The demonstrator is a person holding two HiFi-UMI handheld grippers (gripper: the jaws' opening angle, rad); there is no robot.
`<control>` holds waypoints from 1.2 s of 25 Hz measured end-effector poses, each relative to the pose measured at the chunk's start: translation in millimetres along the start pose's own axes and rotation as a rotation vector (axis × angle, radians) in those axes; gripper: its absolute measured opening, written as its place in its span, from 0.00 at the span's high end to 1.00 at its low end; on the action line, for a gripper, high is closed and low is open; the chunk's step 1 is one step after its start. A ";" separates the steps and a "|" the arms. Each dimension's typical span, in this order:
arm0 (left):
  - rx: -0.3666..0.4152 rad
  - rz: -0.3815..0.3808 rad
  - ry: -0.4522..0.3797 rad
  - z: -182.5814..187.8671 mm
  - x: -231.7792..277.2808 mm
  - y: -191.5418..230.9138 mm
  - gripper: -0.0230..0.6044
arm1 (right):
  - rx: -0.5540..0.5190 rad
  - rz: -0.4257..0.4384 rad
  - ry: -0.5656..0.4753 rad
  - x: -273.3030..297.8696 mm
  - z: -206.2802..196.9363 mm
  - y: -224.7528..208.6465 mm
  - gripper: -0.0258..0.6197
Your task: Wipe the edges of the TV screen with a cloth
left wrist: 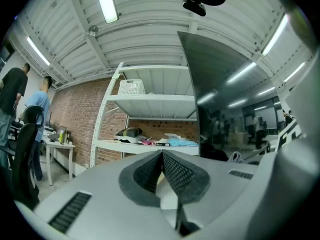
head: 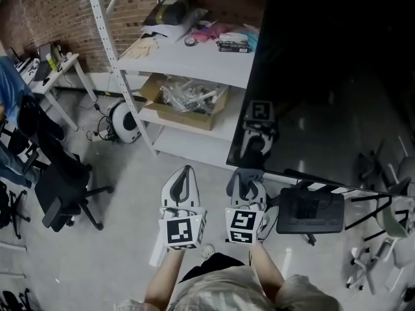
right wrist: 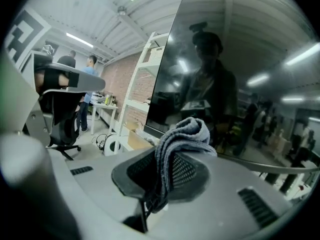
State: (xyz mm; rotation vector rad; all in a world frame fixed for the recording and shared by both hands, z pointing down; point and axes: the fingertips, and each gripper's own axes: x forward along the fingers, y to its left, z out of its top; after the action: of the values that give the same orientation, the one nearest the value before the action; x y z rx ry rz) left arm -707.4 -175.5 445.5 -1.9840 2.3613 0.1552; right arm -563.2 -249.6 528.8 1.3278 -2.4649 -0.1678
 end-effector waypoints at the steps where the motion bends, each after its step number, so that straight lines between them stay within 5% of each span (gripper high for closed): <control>1: -0.001 0.006 0.001 0.8 0.9 4.9 0.94 | 0.000 0.003 -0.001 1.3 1.4 4.0 0.88; 11: 0.010 -0.052 -0.036 22.0 21.3 29.6 0.94 | 0.007 -0.013 -0.008 14.4 16.1 40.7 0.88; 22: -0.020 -0.314 -0.034 25.1 35.4 61.8 0.94 | 0.047 -0.254 0.053 28.8 26.4 65.9 0.88; 30: -0.053 -0.449 -0.028 26.7 51.4 93.9 0.94 | 0.090 -0.441 -0.031 31.3 88.1 51.9 0.88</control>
State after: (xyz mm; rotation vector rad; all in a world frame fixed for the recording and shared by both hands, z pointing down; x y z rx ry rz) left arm -809.5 -206.9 417.6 -2.4524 1.8497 0.2222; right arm -650.4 -251.4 467.1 1.9053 -2.1892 -0.1837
